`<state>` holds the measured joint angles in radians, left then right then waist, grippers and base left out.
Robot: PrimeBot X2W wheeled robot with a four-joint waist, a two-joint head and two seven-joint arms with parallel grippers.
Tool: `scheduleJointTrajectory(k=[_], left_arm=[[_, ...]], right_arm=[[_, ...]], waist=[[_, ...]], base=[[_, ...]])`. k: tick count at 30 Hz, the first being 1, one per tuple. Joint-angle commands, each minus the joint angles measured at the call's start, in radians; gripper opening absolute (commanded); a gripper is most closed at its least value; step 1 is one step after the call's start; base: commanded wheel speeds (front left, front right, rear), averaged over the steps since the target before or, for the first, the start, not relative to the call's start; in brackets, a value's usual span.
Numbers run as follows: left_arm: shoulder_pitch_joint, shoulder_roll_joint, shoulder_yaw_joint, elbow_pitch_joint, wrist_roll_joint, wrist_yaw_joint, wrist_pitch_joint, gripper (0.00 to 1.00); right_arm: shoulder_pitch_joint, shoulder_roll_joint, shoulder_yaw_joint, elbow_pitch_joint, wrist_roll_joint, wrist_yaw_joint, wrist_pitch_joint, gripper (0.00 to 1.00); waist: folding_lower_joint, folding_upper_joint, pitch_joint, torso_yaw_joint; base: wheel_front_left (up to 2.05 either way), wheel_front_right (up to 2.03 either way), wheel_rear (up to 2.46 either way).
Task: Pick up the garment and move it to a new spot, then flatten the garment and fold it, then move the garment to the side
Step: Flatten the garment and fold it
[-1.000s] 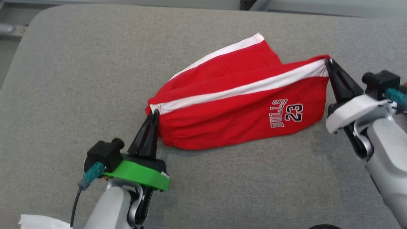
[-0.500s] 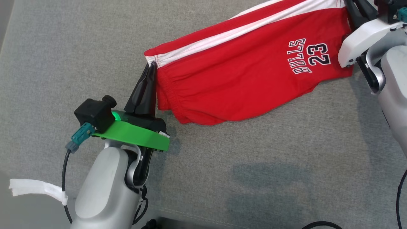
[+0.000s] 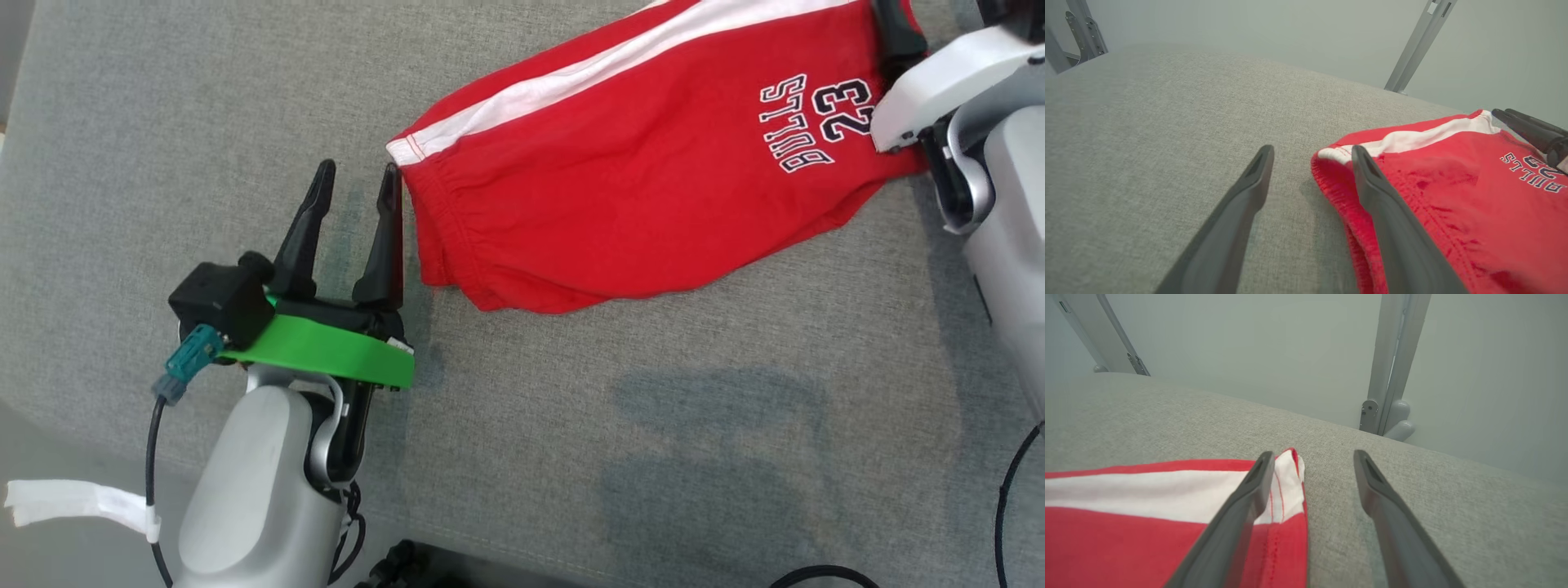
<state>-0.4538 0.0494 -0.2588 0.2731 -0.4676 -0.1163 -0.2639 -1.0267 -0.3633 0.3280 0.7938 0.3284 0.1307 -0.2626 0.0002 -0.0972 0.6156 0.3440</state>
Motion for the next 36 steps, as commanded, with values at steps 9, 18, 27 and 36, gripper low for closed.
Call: scheduleJointTrajectory(k=[9,18,27,36], left_arm=[[0.110,0.003,0.034,-0.022,0.021,0.012,0.000,1.00],[0.128,0.003,0.026,-0.014,0.022,0.005,0.000,1.00],[0.176,0.003,0.059,0.013,0.054,0.000,0.000,1.00],[0.248,0.003,0.102,0.044,0.102,-0.012,0.000,1.00]], right_arm=[[0.196,-0.003,0.016,-0.085,0.113,-0.001,-0.001,1.00],[0.201,0.019,0.096,0.045,0.158,0.000,0.080,0.43],[0.248,0.062,0.095,0.107,0.248,0.000,0.030,0.00],[0.380,0.110,0.037,0.078,0.342,0.000,-0.003,0.00]], waist=[[-0.0002,-0.0002,-0.088,-0.048],[-0.0002,-0.0002,-0.106,-0.028],[-0.0002,-0.0002,-0.195,-0.066],[-0.0002,-0.0002,-0.319,-0.178]], base=[[0.00,0.00,0.00],[0.00,0.00,0.00],[0.00,0.00,0.00],[0.00,0.00,0.00]])
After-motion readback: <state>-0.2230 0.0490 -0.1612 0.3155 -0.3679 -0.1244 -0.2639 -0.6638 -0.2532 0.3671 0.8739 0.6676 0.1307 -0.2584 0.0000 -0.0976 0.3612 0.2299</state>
